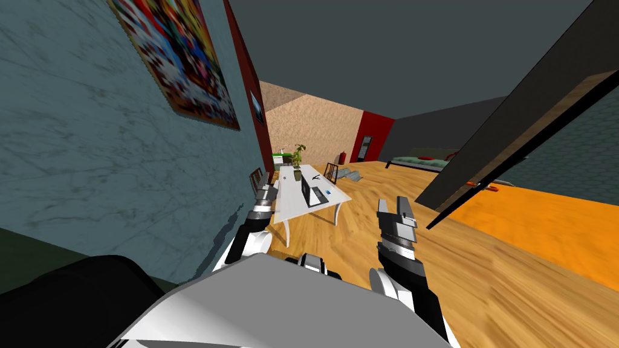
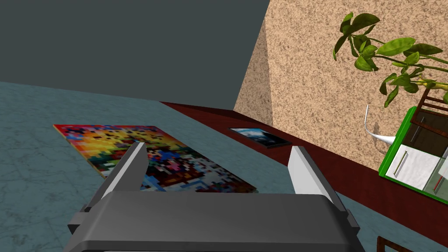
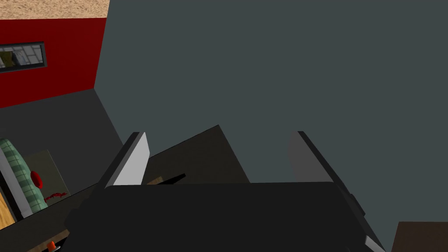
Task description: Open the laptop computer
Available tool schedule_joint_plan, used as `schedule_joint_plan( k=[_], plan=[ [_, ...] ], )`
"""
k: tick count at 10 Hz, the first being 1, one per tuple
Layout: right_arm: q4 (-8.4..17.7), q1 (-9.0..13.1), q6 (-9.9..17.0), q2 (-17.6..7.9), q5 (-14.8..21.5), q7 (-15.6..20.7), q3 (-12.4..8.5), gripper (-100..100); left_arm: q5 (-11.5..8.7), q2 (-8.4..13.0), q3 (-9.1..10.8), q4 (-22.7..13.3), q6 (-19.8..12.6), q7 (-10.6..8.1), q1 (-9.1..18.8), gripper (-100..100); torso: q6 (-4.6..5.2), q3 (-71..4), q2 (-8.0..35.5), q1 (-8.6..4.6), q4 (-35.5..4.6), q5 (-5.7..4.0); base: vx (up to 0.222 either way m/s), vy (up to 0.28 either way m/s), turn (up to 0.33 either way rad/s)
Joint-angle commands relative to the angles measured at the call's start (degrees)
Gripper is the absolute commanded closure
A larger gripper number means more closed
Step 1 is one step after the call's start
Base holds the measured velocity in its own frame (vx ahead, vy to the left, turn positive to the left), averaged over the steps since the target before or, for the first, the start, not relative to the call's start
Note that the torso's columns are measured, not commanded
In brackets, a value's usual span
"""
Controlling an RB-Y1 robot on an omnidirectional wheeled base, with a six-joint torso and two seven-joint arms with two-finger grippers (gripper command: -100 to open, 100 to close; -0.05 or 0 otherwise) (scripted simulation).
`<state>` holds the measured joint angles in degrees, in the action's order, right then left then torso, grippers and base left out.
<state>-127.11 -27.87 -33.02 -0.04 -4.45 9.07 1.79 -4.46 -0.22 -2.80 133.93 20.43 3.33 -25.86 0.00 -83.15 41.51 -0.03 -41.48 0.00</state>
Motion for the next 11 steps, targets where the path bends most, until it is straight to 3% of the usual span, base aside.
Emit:
schedule_joint_plan(
  k=[1,4,6,11],
  plan=[
    [0.01,0.00,0.00,0.00,0.00,0.00,0.00,0,-0.69,4.04,0.37,-0.66,-0.60,-0.51,-0.06,-100,0.00,-1.14,0.50,-0.03,-0.55,-0.01,0.040,-0.048,0.040],
    [0.01,-0.01,0.00,0.01,0.00,0.00,0.00,0,-2.44,7.85,1.36,-2.77,-2.26,-1.73,0.07,-100,0.00,-1.46,0.70,-0.04,-0.78,-0.02,0.068,-0.083,0.064],
    [0.01,-0.01,0.00,0.01,0.00,0.00,0.01,0,-4.09,9.14,2.28,-4.67,-3.82,-2.89,0.18,-100,0.01,-1.46,0.71,-0.11,-0.78,-0.04,0.111,-0.143,0.102],
    [0.01,-0.01,0.00,0.01,0.00,0.00,0.01,0,-7.41,9.85,4.13,-8.36,-6.93,-5.21,0.38,-100,0.00,-1.35,0.85,0.06,-0.83,0.02,0.100,-0.135,0.087]
  ],
)
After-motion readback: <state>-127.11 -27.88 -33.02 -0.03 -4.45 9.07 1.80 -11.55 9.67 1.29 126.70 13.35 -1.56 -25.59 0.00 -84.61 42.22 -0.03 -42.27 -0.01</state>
